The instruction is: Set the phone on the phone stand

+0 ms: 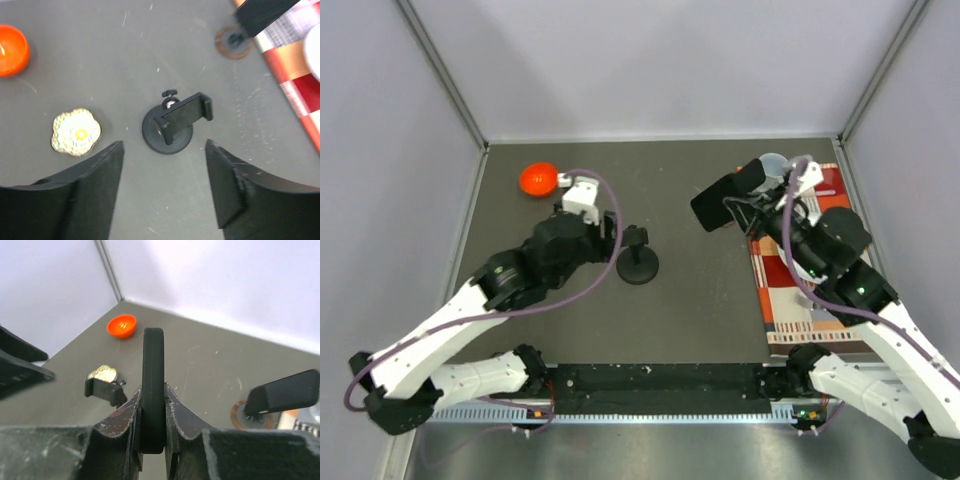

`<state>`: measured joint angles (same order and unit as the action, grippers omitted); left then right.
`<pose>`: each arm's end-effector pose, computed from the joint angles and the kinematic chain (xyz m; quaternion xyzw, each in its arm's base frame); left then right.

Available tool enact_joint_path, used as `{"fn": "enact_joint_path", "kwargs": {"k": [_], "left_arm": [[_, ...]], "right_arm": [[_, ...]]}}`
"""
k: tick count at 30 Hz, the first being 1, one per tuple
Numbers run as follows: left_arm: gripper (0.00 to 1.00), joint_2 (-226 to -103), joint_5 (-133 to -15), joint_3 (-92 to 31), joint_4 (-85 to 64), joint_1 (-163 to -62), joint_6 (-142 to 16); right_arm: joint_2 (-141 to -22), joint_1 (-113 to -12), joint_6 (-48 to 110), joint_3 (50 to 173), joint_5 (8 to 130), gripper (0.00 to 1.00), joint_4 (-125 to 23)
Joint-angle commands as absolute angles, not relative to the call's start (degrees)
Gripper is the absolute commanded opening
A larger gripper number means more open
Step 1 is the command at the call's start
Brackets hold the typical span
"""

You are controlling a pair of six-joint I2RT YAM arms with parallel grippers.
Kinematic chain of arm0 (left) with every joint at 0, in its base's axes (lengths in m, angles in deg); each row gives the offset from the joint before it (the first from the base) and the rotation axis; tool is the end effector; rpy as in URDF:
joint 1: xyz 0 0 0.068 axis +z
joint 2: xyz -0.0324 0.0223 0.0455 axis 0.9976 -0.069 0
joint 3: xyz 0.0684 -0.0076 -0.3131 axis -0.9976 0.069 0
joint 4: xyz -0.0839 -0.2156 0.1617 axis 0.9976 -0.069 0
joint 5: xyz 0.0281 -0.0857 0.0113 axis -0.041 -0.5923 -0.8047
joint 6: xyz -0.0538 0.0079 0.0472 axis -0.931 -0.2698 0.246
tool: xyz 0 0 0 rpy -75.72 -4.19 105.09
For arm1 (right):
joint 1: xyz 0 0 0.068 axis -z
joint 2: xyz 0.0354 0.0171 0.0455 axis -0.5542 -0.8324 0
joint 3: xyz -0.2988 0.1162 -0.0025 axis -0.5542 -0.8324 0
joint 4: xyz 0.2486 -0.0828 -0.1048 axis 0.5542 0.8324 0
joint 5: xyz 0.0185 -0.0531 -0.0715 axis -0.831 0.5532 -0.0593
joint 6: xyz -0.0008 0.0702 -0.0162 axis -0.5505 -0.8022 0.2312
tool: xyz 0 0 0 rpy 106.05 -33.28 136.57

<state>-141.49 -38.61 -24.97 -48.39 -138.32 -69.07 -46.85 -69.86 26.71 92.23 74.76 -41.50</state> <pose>0.1369 -0.1330 0.4396 0.1163 0.8054 -0.1550 0.5601 0.1521 0.1136 0.4473 -0.1644 0.6860 0.2948 0.6446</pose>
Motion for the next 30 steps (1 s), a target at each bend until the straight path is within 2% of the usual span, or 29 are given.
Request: {"fn": "enact_joint_path", "kwargs": {"k": [1, 3, 6, 7, 11, 19, 28, 30], "left_arm": [[0.74, -149.9, -34.7, -26.1, -53.0, -137.5, -77.8], [0.75, -152.4, -34.9, -26.5, -52.9, -136.9, -80.2], [0.69, -155.0, -34.2, -25.9, -53.0, -136.5, -82.2], [0.62, -155.5, -33.8, -25.8, -53.1, -136.4, -82.6], [0.51, -156.4, -34.1, -24.6, -52.7, -136.2, -83.5], [0.54, -157.1, -34.2, -22.6, -50.0, -136.1, -82.4], [0.5, -159.2, -34.2, -22.5, -48.0, -135.0, -80.1], [0.46, -159.4, -34.1, -22.5, -47.5, -134.7, -79.2]], "right_arm": [[-42.5, -69.5, 32.8, 91.9, 80.5, 0.0, -43.6], [-42.0, -69.5, 32.7, 92.1, 80.0, 0.0, -43.1], [-42.2, -69.5, 32.4, 92.3, 78.1, 0.0, -43.1], [-42.3, -69.5, 32.4, 92.3, 77.9, 0.0, -43.1], [-42.6, -69.5, 32.5, 91.9, 77.4, 0.0, -43.5], [-43.4, -69.5, 31.9, 91.5, 74.1, 0.0, -45.1], [-45.3, -69.5, 31.8, 91.4, 69.9, 0.0, -46.2], [-45.7, -69.5, 31.8, 91.3, 69.1, 0.0, -46.6]]}}
